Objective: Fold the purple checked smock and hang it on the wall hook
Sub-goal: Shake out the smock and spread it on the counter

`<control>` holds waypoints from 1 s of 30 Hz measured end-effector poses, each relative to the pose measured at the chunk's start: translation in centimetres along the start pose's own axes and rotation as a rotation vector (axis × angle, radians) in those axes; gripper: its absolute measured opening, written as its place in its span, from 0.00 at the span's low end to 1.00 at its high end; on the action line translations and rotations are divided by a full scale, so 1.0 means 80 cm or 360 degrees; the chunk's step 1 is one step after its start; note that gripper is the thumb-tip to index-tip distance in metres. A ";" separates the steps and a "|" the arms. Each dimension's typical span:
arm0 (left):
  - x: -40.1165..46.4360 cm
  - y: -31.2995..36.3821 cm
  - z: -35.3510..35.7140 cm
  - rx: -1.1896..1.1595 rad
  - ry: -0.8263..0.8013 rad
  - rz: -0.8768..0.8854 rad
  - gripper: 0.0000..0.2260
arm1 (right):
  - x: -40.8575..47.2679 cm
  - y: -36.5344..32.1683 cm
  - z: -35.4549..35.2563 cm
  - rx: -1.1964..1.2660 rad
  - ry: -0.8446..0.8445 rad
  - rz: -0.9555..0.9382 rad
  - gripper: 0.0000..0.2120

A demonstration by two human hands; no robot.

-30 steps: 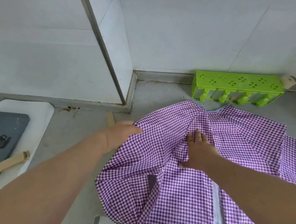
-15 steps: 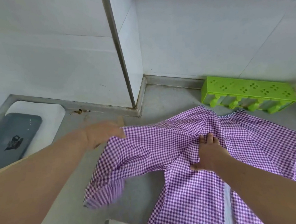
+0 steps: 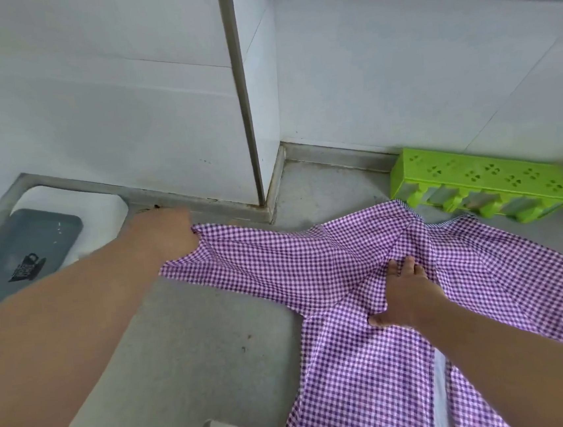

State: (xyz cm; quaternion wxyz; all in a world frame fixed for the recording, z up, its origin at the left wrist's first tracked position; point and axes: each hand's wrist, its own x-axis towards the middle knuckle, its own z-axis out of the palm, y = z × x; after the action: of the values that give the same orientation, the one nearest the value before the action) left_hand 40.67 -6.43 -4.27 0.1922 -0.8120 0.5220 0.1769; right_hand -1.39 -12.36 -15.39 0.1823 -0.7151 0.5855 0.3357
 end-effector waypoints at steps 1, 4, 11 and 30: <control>0.004 0.004 0.002 0.0044 0.0011 -0.0035 0.18 | -0.001 0.000 0.000 0.0000 0.0002 -0.0005 0.73; -0.001 0.017 0.022 0.0165 0.0388 0.0148 0.21 | -0.002 0.001 -0.001 0.0006 -0.0002 -0.0016 0.72; -0.031 0.100 0.109 0.0473 0.0016 0.1218 0.28 | 0.002 0.003 0.003 0.0032 -0.0009 -0.0025 0.73; -0.016 0.127 0.130 0.0413 0.0142 0.0995 0.09 | -0.004 0.015 0.014 0.0023 0.0099 -0.0068 0.70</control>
State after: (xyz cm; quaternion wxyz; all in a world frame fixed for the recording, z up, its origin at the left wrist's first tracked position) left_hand 29.99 -4.14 -13.89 0.2075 -0.5882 0.7718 0.1236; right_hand -2.84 -11.67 -15.77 0.1762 -0.7362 0.5778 0.3052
